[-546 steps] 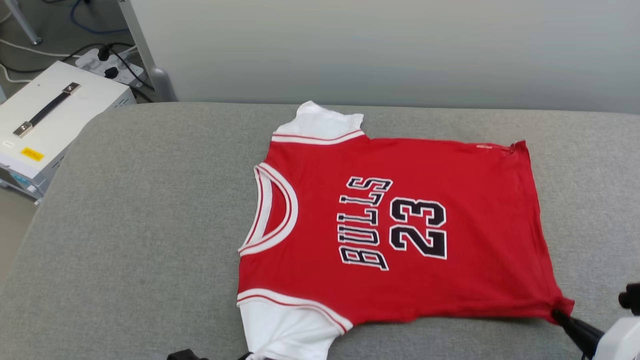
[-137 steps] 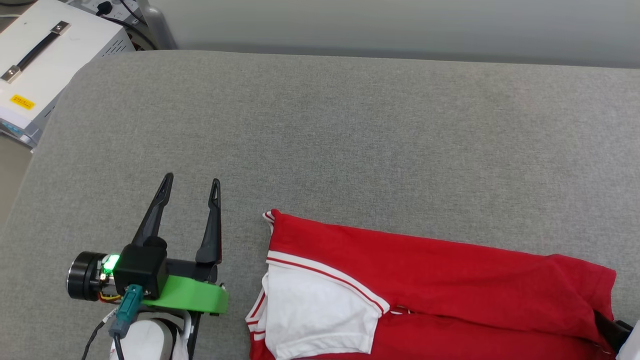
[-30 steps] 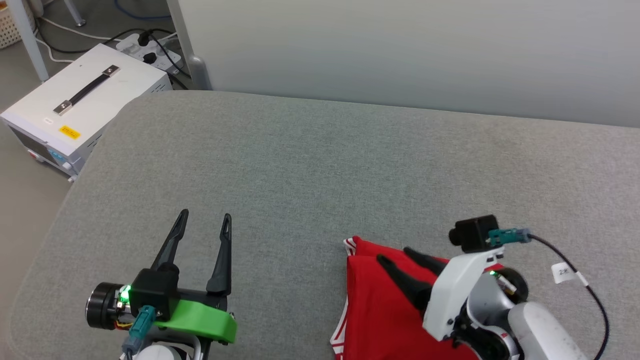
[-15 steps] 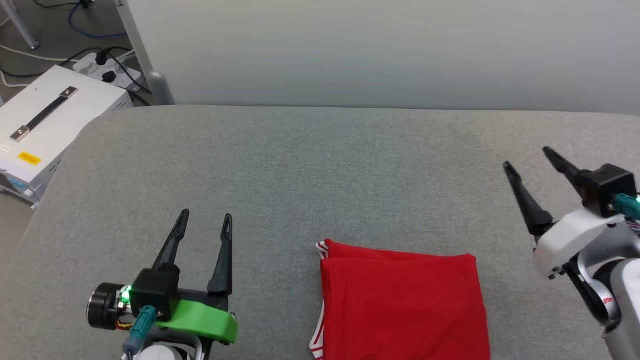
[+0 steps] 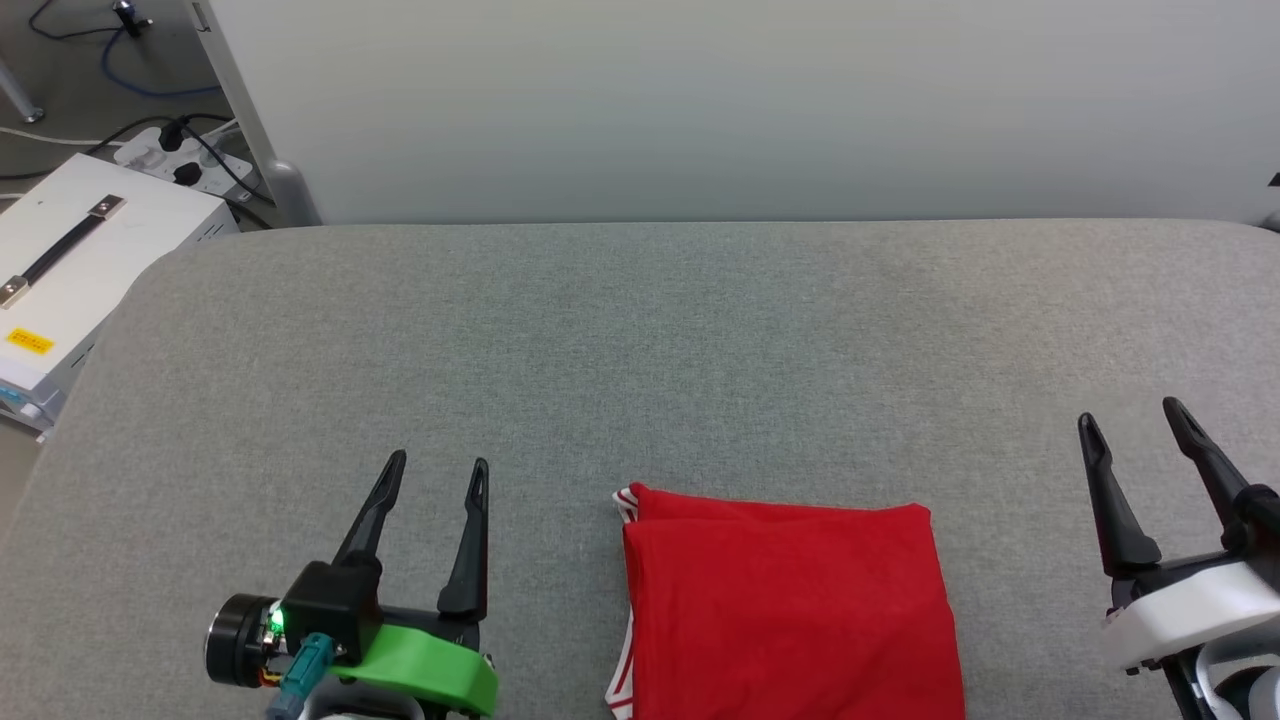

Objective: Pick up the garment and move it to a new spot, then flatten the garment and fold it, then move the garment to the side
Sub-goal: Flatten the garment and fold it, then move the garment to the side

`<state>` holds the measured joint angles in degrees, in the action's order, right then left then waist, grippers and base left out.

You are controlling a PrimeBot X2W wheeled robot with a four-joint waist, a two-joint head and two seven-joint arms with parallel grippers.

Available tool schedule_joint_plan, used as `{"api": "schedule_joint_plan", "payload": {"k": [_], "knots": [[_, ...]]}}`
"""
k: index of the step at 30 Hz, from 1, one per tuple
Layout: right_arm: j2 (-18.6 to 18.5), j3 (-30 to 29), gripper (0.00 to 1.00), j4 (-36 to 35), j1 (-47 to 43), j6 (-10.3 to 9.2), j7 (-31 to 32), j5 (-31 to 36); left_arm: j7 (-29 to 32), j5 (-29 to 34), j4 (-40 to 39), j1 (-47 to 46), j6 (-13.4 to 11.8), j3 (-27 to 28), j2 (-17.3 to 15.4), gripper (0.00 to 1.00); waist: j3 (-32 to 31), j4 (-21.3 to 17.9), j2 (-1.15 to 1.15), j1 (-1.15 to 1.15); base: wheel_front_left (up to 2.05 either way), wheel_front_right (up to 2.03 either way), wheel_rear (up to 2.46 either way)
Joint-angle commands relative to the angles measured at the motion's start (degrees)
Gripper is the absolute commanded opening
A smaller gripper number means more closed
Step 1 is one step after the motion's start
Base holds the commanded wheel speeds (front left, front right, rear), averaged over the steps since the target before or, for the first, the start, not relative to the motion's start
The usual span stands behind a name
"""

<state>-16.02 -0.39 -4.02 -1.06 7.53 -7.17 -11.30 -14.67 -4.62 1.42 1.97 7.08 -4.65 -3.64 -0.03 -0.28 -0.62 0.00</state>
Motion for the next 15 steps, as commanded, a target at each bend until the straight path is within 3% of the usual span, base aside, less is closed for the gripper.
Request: {"api": "schedule_joint_plan", "payload": {"k": [1,15], "knots": [[0.92,-0.43,1.0,-0.56,-1.11,-0.04,-0.82,0.46,-0.33,-0.14,0.05,1.0,0.26,0.03,0.25,1.0,-0.05,0.04,0.62,0.0,0.0,0.0,0.0],[3.0,-0.2,1.0,0.39,-2.44,-0.04,0.14,-1.23,-0.33,0.11,-0.31,1.12,0.36,-0.44,0.29,1.0,-0.01,0.66,0.62,0.0,0.0,0.0,0.0]]}}
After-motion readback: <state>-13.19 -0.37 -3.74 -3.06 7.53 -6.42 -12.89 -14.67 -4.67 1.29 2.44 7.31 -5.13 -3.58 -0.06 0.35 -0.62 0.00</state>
